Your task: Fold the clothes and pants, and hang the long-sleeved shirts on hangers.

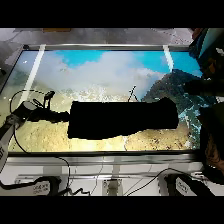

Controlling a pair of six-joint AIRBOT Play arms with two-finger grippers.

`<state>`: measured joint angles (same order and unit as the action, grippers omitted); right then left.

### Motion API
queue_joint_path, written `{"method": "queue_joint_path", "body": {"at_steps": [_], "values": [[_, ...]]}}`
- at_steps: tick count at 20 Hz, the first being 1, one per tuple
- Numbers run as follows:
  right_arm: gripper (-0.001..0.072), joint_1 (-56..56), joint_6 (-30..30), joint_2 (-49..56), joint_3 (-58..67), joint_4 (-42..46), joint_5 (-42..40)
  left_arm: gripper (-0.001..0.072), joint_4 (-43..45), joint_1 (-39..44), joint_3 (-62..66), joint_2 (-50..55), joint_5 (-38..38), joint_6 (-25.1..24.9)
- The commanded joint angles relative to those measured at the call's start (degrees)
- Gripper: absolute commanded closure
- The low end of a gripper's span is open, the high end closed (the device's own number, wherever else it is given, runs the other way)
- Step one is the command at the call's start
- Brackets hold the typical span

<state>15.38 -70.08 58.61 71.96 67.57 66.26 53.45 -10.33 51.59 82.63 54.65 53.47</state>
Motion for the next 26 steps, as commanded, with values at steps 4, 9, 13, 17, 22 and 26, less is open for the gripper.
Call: {"method": "queue_joint_path", "body": {"at_steps": [4, 9, 13, 17, 22, 26], "values": [[0.0695, 5.35, 3.93, -12.79, -12.61, -5.55, -1.68, 0.0139, -13.6, 0.35, -0.63, 8.83, -0.76, -7.78], [0.0696, 5.29, 4.26, -12.52, -24.28, -9.66, -5.11, 0.07, -14.88, 0.44, 1.75, 7.43, 3.15, -8.11], [0.0695, 3.1, 12.96, -11.28, -27.67, -20.83, -9.68, 0.0701, -3.89, 1.57, 10.05, 0.13, 13.11, -0.2], [0.0694, -5.55, 12.63, -9.4, -27.69, -26.01, -20.96, 0.0701, 0.15, 4.79, 17.51, -10.97, 17.59, 6.16], [0.0694, -19.17, 6.23, -3.72, -27.67, -26.93, -32.35, 0.0701, 0.17, 10.62, 19.98, -22.69, 18.1, 8.98], [0.0694, -29.51, 3.02, 3.78, -27.67, -29.53, -38.21, 0.0701, 0.15, 13.29, 19.98, -24.61, 18.12, 10.73]]}}
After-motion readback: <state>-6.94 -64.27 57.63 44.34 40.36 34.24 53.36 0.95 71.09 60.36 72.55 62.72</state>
